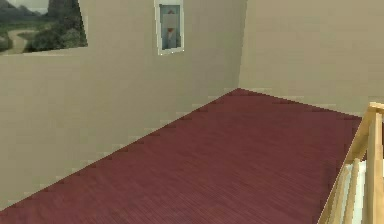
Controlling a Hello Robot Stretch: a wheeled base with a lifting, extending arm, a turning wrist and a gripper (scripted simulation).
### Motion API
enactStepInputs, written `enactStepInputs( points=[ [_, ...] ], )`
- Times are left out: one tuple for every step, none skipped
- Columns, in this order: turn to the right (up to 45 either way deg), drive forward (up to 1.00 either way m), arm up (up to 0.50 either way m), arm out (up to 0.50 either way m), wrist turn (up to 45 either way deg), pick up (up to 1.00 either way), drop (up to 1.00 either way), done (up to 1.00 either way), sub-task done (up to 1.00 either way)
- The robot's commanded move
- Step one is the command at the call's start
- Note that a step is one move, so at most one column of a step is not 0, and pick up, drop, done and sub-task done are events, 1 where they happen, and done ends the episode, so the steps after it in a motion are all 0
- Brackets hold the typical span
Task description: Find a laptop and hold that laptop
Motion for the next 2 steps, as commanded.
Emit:
enactStepInputs(
  points=[
    [0.0,0.00,-0.30,0.00,0.0,0.00,0.00,0.00,0.00],
    [0.0,0.00,0.00,0.00,0.0,1.00,0.00,0.00,0.00]
  ],
)
